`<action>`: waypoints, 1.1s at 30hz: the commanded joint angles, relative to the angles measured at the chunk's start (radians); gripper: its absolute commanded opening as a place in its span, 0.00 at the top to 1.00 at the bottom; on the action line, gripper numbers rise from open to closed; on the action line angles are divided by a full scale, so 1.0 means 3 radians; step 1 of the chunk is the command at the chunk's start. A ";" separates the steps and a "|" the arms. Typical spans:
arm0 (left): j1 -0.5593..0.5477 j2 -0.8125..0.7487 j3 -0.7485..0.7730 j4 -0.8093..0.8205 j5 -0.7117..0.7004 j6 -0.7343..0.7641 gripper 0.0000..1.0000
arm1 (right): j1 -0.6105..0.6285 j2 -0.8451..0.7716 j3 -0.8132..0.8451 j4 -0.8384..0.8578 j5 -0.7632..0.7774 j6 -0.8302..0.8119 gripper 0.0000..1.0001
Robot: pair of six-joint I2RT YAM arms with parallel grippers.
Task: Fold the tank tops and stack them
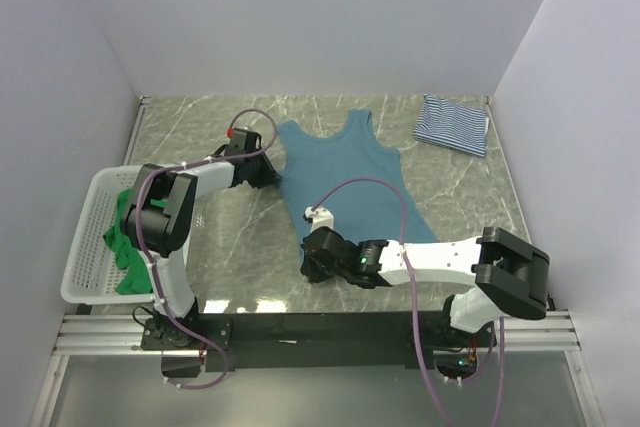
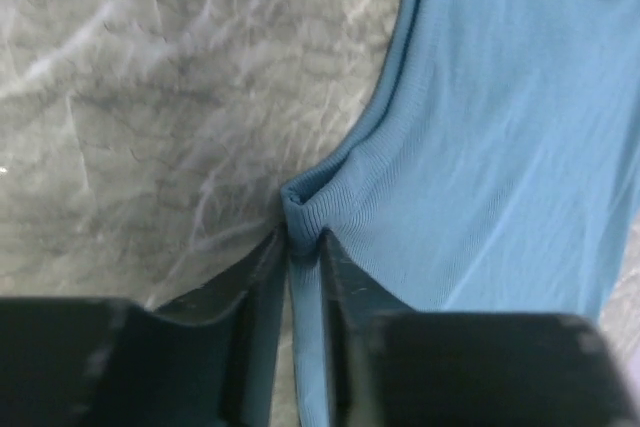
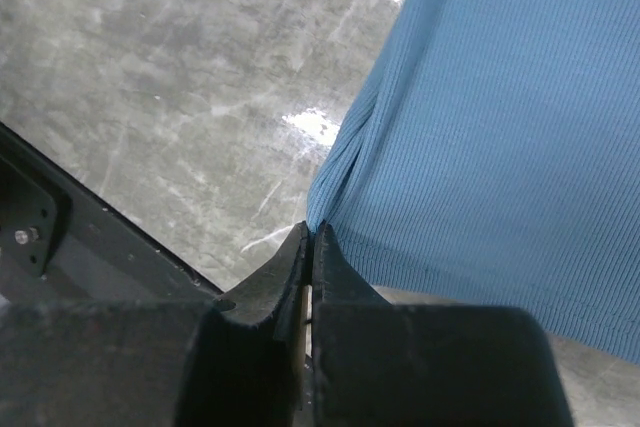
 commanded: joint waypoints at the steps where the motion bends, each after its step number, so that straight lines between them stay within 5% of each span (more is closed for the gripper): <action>1: -0.0010 0.0053 0.0244 -0.0147 -0.0190 0.0086 0.77 | 0.0040 0.0100 0.0108 0.0049 -0.0006 0.0076 1.00; 6: 0.0000 0.0130 0.0489 -0.0489 -0.0430 0.0121 0.99 | 0.0203 0.0356 0.0318 0.0003 -0.0011 0.0092 1.00; 19: 0.0373 -0.0345 0.0474 -0.1068 -0.1177 0.0045 0.99 | 0.0423 0.0930 0.1177 0.0029 -0.0415 0.0087 1.00; 33: 0.0113 -0.0208 0.1128 -0.1226 -0.0937 0.0122 0.99 | 0.0168 0.0173 0.0452 0.0095 -0.0150 0.0245 1.00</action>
